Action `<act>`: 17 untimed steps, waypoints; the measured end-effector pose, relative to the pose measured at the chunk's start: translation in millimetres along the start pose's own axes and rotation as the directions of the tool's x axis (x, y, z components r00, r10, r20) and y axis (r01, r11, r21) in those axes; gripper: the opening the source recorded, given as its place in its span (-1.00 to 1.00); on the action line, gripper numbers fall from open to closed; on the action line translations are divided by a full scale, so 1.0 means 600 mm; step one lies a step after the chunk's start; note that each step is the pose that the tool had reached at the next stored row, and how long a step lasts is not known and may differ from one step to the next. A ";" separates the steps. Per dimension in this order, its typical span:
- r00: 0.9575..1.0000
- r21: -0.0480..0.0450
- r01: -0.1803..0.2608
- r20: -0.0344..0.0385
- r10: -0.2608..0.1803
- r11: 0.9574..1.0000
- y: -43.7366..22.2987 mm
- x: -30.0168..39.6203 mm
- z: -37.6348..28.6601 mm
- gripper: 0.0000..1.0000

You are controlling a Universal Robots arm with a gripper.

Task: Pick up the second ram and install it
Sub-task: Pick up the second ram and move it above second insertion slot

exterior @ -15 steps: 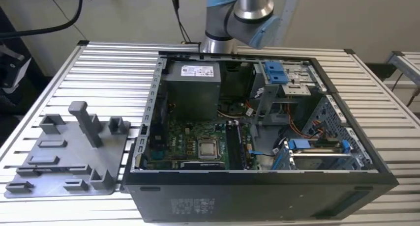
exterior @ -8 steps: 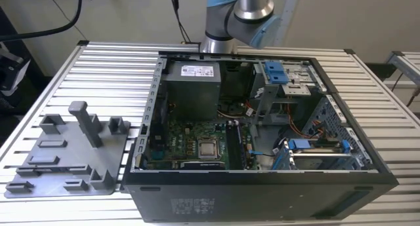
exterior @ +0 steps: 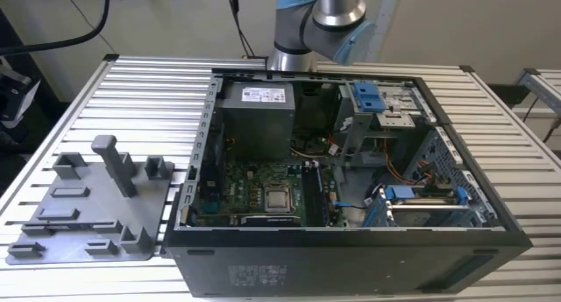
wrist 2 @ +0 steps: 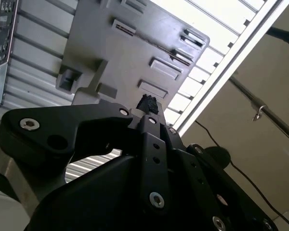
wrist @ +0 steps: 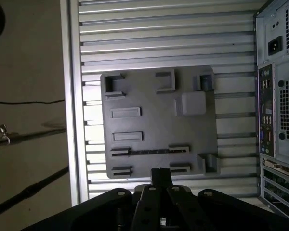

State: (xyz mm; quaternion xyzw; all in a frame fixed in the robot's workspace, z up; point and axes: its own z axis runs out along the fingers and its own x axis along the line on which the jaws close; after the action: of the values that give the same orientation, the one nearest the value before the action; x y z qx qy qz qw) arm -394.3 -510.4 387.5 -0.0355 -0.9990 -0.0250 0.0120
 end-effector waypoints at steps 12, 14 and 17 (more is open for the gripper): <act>0.999 0.001 0.054 -0.003 -0.054 0.999 0.000 0.000 0.000 -0.79; 0.998 0.002 0.070 -0.003 -0.070 0.998 0.000 0.000 0.000 -0.79; 0.995 0.003 0.095 -0.005 -0.095 0.995 0.000 0.000 0.000 -0.79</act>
State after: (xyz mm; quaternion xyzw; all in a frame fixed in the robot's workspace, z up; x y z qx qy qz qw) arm -394.3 -510.4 387.5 0.0123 -0.9995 -0.0242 0.0132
